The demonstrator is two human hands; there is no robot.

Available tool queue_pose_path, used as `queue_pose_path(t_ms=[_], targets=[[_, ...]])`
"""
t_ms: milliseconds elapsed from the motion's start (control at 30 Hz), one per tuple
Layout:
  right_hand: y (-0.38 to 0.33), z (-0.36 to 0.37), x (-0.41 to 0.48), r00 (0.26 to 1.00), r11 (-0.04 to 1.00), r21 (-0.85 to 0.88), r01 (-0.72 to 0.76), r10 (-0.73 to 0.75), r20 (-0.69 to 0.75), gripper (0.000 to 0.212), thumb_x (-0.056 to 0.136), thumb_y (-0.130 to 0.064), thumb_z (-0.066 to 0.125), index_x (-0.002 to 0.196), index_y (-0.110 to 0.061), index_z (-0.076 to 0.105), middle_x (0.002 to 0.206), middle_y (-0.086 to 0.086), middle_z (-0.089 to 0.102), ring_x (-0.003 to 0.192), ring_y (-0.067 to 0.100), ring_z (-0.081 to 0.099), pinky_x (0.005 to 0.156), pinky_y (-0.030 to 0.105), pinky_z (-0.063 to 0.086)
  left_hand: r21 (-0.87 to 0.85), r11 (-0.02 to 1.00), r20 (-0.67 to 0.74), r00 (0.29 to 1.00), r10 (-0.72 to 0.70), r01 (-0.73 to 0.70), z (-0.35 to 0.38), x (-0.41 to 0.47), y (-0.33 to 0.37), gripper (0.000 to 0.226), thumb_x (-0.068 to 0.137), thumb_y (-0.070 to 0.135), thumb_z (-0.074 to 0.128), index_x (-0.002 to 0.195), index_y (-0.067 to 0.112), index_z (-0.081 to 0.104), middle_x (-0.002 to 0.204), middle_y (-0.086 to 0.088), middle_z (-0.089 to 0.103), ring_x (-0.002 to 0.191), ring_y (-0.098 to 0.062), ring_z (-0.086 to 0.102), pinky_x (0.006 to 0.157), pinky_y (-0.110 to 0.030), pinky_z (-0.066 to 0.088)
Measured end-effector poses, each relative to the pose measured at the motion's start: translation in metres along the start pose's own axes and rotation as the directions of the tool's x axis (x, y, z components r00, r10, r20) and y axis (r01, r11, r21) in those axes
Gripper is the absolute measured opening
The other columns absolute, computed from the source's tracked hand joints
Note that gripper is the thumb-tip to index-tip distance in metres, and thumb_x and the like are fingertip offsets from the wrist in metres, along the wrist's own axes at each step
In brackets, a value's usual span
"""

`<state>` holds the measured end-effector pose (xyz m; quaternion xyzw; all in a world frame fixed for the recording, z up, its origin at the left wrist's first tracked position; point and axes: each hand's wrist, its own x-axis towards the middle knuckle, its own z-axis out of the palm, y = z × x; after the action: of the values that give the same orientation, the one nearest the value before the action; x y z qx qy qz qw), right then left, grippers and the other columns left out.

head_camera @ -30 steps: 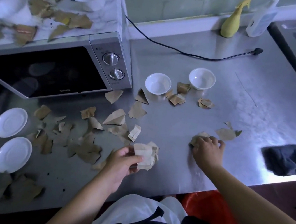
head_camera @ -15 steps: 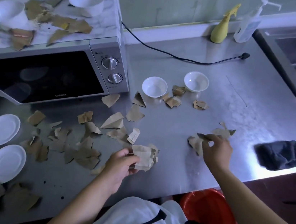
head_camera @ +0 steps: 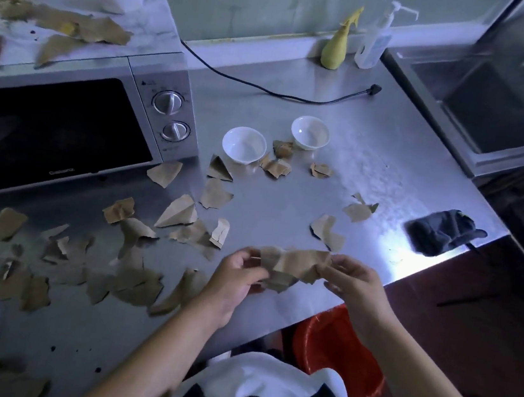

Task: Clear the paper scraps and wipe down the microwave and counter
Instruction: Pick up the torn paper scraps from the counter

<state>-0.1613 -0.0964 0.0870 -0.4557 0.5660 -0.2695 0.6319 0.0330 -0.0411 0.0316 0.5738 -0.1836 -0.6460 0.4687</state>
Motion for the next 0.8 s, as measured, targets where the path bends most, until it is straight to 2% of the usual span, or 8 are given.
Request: queue_pose_path(t_ms=[67, 167, 233, 333, 467, 533, 633, 800], targets=[[0.003, 0.008, -0.010, 0.997, 1.000, -0.003, 0.014, -0.014, -0.076, 0.005, 0.085, -0.001, 0.073, 0.081, -0.003, 0.072, 0.074, 0.007, 0.075, 0.068, 0.008, 0.068, 0.068, 0.012, 0.048, -0.003, 1.000, 0.088, 0.996, 0.005, -0.005, 0.000, -0.002, -0.002, 0.026, 0.087, 0.002, 0.068, 0.107, 0.018, 0.071, 0.096, 0.000, 0.077, 0.080, -0.009, 0.072, 0.062, -0.016, 0.052], [0.013, 0.014, -0.022, 0.982, 1.000, 0.005, 0.002, -0.001, -0.191, 0.010, 0.082, -0.003, 0.078, 0.077, -0.005, 0.070, 0.063, -0.004, 0.071, 0.054, 0.001, 0.062, 0.054, 0.010, 0.044, -0.008, 1.000, 0.204, 0.979, 0.011, -0.009, -0.001, -0.007, -0.006, 0.030, 0.081, 0.010, 0.072, 0.110, 0.017, 0.071, 0.099, -0.002, 0.076, 0.084, -0.010, 0.071, 0.066, -0.017, 0.053], [0.022, 0.016, -0.030, 0.976, 0.999, 0.019, -0.029, 0.032, -0.213, 0.011, 0.083, -0.006, 0.078, 0.076, -0.008, 0.069, 0.063, -0.005, 0.067, 0.056, 0.004, 0.058, 0.059, 0.016, 0.043, -0.021, 1.000, 0.259, 0.966, 0.011, -0.006, -0.002, -0.010, -0.010, 0.033, 0.079, 0.008, 0.071, 0.110, 0.018, 0.071, 0.101, -0.003, 0.076, 0.087, -0.013, 0.071, 0.069, -0.020, 0.054], [0.030, 0.018, -0.043, 0.971, 0.987, 0.122, -0.108, 0.130, -0.200, 0.012, 0.084, -0.006, 0.075, 0.076, -0.010, 0.067, 0.079, 0.005, 0.070, 0.072, 0.013, 0.061, 0.076, 0.030, 0.044, -0.029, 1.000, 0.318, 0.948, 0.014, -0.005, -0.004, -0.015, -0.015, 0.036, 0.086, -0.008, 0.063, 0.107, 0.019, 0.074, 0.103, -0.006, 0.075, 0.091, -0.016, 0.071, 0.072, -0.025, 0.056], [0.034, 0.021, -0.052, 0.970, 0.942, 0.261, -0.211, 0.235, -0.066, 0.024, 0.087, -0.006, 0.070, 0.067, -0.014, 0.059, 0.075, 0.002, 0.070, 0.068, 0.009, 0.065, 0.078, 0.033, 0.045, -0.002, 0.999, 0.358, 0.933, 0.041, -0.043, -0.008, -0.022, -0.014, 0.040, 0.079, -0.009, 0.063, 0.098, 0.023, 0.078, 0.099, -0.004, 0.075, 0.087, -0.014, 0.071, 0.071, -0.024, 0.056], [0.038, 0.026, -0.054, 0.967, 0.940, 0.266, -0.215, 0.243, -0.076, 0.027, 0.087, -0.005, 0.070, 0.068, -0.015, 0.055, 0.079, 0.005, 0.072, 0.070, 0.010, 0.069, 0.081, 0.036, 0.046, 0.002, 0.998, 0.365, 0.930, 0.051, -0.055, -0.012, -0.024, -0.015, 0.040, 0.080, -0.010, 0.065, 0.102, 0.020, 0.077, 0.101, -0.006, 0.075, 0.090, -0.016, 0.071, 0.073, -0.026, 0.057], [0.043, 0.037, -0.055, 0.961, 0.936, 0.281, -0.212, 0.253, -0.116, 0.021, 0.085, -0.004, 0.072, 0.078, -0.013, 0.054, 0.091, 0.013, 0.074, 0.077, 0.017, 0.073, 0.085, 0.039, 0.048, 0.022, 0.998, 0.357, 0.933, 0.042, -0.053, -0.018, -0.025, -0.018, 0.038, 0.085, -0.012, 0.065, 0.112, 0.014, 0.072, 0.107, -0.009, 0.075, 0.094, -0.020, 0.070, 0.082, -0.032, 0.058], [0.049, 0.045, -0.055, 0.958, 0.910, 0.344, -0.232, 0.275, -0.081, 0.023, 0.083, -0.003, 0.073, 0.102, -0.010, 0.062, 0.096, 0.015, 0.075, 0.083, 0.024, 0.072, 0.087, 0.041, 0.051, 0.003, 0.999, 0.379, 0.925, 0.036, -0.040, -0.027, -0.027, -0.019, 0.039, 0.083, -0.005, 0.070, 0.119, 0.007, 0.068, 0.114, -0.016, 0.072, 0.101, -0.026, 0.068, 0.089, -0.039, 0.056]])
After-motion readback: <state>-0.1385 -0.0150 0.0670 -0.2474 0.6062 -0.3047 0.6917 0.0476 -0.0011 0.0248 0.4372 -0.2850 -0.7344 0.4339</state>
